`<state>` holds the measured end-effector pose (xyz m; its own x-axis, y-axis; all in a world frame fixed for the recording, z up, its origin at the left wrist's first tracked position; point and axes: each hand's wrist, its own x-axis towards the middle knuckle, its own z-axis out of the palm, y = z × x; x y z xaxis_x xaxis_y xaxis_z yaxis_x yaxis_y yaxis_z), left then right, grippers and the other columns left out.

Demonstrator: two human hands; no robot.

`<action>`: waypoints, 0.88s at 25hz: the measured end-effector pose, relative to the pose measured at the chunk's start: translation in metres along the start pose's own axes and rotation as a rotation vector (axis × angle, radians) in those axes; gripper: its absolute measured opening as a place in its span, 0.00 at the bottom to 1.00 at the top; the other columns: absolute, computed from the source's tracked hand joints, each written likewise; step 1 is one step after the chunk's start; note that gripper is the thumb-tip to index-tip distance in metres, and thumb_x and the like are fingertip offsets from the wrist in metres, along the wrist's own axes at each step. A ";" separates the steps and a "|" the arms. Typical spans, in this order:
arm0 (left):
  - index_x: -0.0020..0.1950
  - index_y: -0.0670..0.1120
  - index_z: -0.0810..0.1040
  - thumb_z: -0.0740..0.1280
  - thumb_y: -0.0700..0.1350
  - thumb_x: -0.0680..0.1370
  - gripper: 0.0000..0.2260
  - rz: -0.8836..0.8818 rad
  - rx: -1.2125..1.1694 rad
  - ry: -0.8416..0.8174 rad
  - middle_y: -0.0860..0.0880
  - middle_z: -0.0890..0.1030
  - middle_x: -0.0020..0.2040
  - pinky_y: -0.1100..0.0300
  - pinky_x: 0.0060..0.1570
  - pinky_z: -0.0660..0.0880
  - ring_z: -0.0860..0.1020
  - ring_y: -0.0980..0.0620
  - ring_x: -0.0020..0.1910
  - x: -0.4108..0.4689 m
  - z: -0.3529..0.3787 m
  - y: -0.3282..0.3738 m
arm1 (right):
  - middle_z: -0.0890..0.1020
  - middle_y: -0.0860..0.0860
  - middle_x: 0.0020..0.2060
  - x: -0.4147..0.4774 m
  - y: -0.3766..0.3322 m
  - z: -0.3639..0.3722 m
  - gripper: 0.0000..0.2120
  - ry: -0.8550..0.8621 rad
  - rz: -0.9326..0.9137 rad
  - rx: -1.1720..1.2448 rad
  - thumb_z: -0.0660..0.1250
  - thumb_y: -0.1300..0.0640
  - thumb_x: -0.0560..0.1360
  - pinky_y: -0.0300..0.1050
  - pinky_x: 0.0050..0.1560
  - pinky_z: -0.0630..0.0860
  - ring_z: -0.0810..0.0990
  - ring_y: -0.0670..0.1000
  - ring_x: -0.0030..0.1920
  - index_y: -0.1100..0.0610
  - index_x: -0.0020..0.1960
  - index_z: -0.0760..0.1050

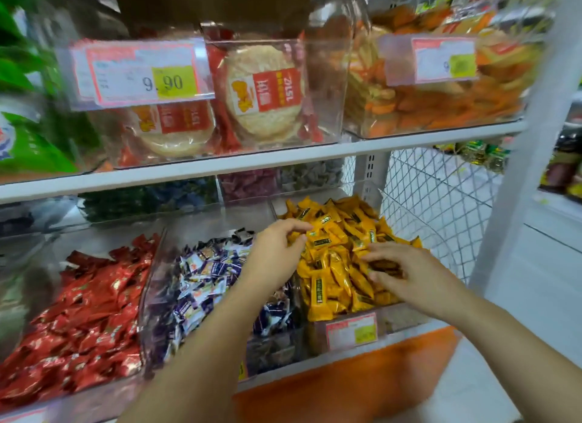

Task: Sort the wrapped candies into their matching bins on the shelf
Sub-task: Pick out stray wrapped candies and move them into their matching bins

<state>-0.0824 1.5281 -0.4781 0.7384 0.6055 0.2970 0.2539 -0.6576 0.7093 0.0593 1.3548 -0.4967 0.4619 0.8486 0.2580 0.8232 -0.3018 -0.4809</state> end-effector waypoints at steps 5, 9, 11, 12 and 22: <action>0.58 0.52 0.78 0.63 0.44 0.79 0.10 0.091 0.131 -0.043 0.55 0.78 0.58 0.68 0.46 0.69 0.77 0.54 0.52 0.038 0.022 0.018 | 0.75 0.42 0.59 0.021 0.036 -0.016 0.15 -0.108 -0.029 -0.089 0.69 0.54 0.74 0.28 0.57 0.60 0.70 0.41 0.62 0.49 0.60 0.77; 0.60 0.54 0.77 0.62 0.46 0.79 0.11 0.161 0.219 -0.237 0.60 0.75 0.52 0.68 0.46 0.66 0.74 0.61 0.48 0.071 0.037 0.033 | 0.79 0.44 0.54 0.038 0.055 -0.029 0.13 0.117 0.067 0.058 0.70 0.56 0.72 0.30 0.51 0.67 0.75 0.44 0.53 0.48 0.56 0.79; 0.62 0.55 0.75 0.62 0.47 0.79 0.12 0.206 0.292 -0.361 0.60 0.75 0.58 0.69 0.49 0.65 0.73 0.61 0.55 0.093 0.053 0.039 | 0.78 0.42 0.51 0.043 0.065 -0.033 0.11 0.218 0.089 0.092 0.69 0.57 0.74 0.23 0.48 0.64 0.73 0.41 0.50 0.50 0.56 0.79; 0.63 0.54 0.75 0.62 0.47 0.79 0.13 0.233 0.318 -0.419 0.58 0.75 0.61 0.69 0.51 0.65 0.72 0.60 0.58 0.105 0.064 0.042 | 0.77 0.42 0.50 0.044 0.073 -0.033 0.11 0.251 0.107 0.092 0.68 0.58 0.74 0.21 0.49 0.63 0.72 0.40 0.50 0.50 0.56 0.79; 0.57 0.47 0.78 0.59 0.45 0.80 0.10 0.349 0.655 -0.978 0.48 0.78 0.58 0.60 0.54 0.68 0.74 0.49 0.57 0.167 0.123 0.039 | 0.80 0.40 0.50 0.044 0.111 -0.030 0.12 0.233 0.273 0.423 0.67 0.59 0.75 0.29 0.47 0.74 0.81 0.41 0.46 0.48 0.56 0.79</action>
<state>0.1272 1.5485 -0.4795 0.9159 -0.0540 -0.3978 0.0062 -0.9889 0.1486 0.1811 1.3460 -0.5137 0.7399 0.6313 0.2324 0.4813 -0.2554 -0.8385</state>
